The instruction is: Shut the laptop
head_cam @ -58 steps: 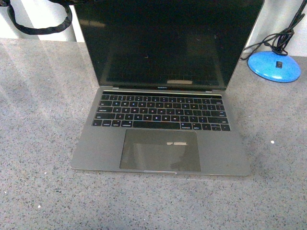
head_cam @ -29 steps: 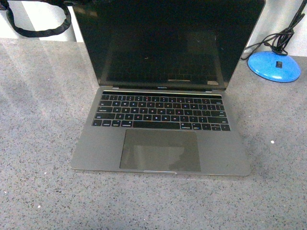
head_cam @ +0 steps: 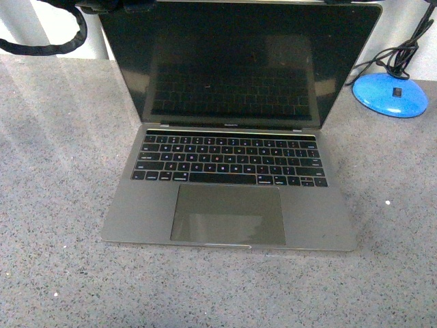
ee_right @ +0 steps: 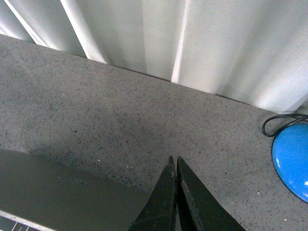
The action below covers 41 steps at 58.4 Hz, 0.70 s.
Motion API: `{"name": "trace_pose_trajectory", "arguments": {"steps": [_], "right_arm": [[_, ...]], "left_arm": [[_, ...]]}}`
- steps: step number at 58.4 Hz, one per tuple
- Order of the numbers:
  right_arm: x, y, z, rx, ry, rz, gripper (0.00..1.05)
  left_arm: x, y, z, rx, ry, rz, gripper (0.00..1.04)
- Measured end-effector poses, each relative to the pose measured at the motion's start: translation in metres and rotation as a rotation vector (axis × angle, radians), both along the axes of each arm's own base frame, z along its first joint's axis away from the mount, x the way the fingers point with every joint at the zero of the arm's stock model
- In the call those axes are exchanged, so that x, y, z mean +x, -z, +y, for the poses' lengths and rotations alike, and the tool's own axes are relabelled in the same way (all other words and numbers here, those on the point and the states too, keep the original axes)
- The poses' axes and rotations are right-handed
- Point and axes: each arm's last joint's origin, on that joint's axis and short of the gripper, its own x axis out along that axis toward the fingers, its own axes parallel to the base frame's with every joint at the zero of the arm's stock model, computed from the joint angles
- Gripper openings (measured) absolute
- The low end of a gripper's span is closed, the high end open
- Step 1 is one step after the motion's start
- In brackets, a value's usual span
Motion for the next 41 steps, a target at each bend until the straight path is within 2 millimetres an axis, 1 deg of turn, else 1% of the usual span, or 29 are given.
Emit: {"name": "trace_pose_trajectory", "arguments": {"steps": [14,25,34,41], "right_arm": [[-0.015,0.005,-0.004,0.047,0.052,0.026,0.01],[-0.021,0.01,-0.011,0.071,0.079,0.044,0.01],[-0.025,0.017,-0.013,0.083,0.08,0.069,0.01],[-0.032,0.021,-0.013,0.099,0.074,0.094,0.01]], "left_arm": [[-0.007,0.001,0.001,0.011,0.01,0.027,0.04],[-0.009,0.006,0.003,-0.007,-0.004,0.043,0.04],[-0.011,0.015,0.004,0.004,-0.01,0.077,0.04],[-0.011,0.028,0.009,0.014,-0.027,0.132,0.04]]}}
